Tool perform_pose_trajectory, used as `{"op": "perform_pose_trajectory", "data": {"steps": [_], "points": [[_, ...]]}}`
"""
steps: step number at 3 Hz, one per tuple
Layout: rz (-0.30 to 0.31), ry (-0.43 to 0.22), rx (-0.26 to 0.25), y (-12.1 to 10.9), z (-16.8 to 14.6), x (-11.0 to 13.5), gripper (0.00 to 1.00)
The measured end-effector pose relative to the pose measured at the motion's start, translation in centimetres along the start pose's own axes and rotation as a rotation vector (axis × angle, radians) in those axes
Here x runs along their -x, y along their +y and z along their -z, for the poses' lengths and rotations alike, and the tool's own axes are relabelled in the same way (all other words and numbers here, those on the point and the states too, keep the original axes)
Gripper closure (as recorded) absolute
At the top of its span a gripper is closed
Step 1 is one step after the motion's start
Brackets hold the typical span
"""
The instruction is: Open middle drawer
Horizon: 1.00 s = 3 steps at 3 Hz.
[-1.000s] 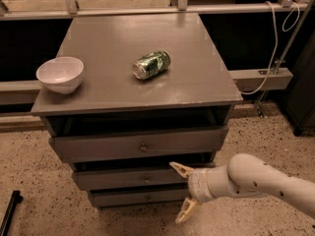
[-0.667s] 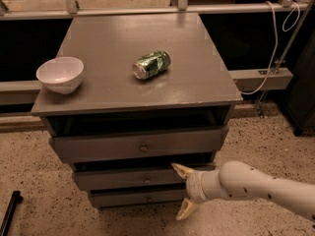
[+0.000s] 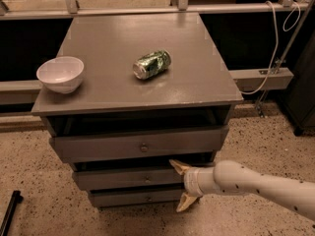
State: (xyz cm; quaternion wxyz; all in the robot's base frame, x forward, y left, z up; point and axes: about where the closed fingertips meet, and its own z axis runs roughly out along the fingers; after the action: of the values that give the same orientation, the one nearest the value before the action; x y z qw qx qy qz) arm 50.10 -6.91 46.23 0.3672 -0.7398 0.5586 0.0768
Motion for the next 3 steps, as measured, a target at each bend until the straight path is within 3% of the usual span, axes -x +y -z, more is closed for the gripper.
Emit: {"op": "perform_pose_trajectory", "data": {"steps": [1,3], "points": [[-0.03,0.035,0.018,-1.9,-1.8,-3.6,0.0],[-0.112,0.1,0.045,-3.2,-3.7,-6.9,0.0]]}}
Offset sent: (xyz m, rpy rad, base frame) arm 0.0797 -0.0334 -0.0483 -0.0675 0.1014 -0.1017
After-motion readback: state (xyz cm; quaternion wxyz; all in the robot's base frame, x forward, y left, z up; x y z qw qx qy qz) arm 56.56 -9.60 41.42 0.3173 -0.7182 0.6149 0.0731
